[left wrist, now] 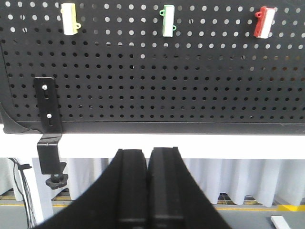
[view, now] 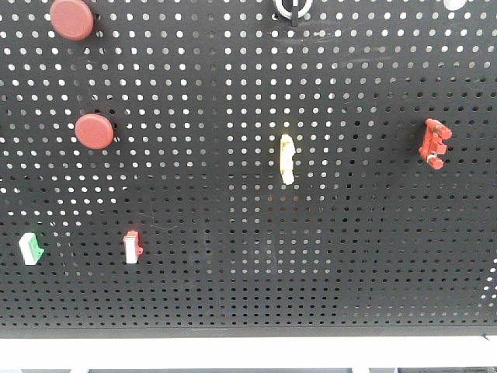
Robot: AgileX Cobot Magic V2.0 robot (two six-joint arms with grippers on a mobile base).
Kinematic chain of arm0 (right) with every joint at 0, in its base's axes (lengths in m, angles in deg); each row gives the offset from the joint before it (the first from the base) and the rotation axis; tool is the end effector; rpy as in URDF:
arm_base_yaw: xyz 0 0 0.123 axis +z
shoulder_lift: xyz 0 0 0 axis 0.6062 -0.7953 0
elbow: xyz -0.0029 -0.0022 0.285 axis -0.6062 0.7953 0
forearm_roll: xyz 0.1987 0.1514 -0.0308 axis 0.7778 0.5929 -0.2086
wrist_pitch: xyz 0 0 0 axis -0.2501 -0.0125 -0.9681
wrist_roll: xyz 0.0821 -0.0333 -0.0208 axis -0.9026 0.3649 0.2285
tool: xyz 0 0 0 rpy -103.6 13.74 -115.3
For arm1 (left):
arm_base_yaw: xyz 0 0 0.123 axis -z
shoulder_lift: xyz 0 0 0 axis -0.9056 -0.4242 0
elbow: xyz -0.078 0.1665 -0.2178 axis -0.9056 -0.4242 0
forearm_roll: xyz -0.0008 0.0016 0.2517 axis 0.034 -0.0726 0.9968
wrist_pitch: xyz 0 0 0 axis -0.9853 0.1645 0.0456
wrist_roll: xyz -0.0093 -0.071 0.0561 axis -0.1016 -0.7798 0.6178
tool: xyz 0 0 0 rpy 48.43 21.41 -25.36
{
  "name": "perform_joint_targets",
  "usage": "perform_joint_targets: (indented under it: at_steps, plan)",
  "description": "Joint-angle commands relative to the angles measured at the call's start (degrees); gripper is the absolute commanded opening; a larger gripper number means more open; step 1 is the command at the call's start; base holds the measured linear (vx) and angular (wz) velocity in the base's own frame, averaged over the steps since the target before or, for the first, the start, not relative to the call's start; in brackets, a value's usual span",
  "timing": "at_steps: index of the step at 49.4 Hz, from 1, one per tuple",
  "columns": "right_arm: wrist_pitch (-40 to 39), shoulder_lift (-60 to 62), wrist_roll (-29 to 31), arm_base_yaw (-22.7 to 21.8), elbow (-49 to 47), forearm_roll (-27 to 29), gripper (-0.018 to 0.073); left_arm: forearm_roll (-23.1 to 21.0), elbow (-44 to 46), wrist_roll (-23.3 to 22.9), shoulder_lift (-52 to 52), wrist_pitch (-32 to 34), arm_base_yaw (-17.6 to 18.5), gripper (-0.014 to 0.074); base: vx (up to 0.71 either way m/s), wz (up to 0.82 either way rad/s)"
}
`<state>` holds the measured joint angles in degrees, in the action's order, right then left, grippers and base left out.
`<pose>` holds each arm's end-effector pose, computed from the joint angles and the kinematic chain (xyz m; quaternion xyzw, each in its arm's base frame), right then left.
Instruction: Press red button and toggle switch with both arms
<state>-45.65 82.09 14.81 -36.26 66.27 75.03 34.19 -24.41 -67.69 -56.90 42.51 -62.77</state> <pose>0.0560 -0.0013 0.1839 -0.0075 0.7561 -0.0109 0.6543 0.0566 -0.0023 0.1955 -0.0020 0.7158 -0.0285 0.6977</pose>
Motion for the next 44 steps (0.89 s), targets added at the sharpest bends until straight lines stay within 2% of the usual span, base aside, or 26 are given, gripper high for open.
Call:
perform_joint_targets:
  at_steps: [1,6,14,21,25,28,33,38,44]
  plan:
    - [-4.5,0.9,0.4,-0.1,0.6,-0.2,-0.0003,0.9,-1.5,0.1,-0.6,6.2,-0.1,0.0002,0.0,0.0]
    - [-4.8,0.9,0.5,-0.1,0.6,-0.5,-0.0003,0.5,-1.5,-0.2,-0.6,7.1,-0.1,0.0002,0.0,0.0]
    - [-11.4,0.9,0.5,-0.1,0.6,-0.4,-0.0003,0.8,-1.5,-0.2,-0.6,9.2,-0.1,0.0002,0.0,0.0]
    - [-23.7,0.9,0.0,-0.1,0.3,-0.4,-0.0003,0.8,-1.4,-0.1,-0.6,14.0,-0.1,0.0002,0.0,0.0]
    - [-27.5,0.9,-0.6,-0.1,-1.2,-0.2,-0.0003,0.5,-1.1,-0.2,-0.6,18.3,-0.1,0.0002,0.0,0.0]
    - [-27.0,0.8,-1.3,-0.1,-4.3,-0.2,-0.0003,0.5,-0.1,-0.8,-0.6,22.1,-0.1,0.0002,0.0,0.0]
    - [-20.4,-1.1,-1.4,-0.1,-11.8,-0.2,-0.0003,0.8,4.5,-2.1,-0.6,27.1,-0.1,0.0002,0.0,0.0]
    - [-15.0,-5.3,-1.3,-0.1,-20.1,-0.3,-0.0003,1.0,12.3,-1.7,-1.6,23.4,-0.1,0.0002,0.0,0.0]
    - [-12.5,-13.0,-2.5,-0.1,-30.5,0.0,-0.0003,3.3,26.0,-1.4,-7.3,13.0,-0.1,0.0002,0.0,0.0]
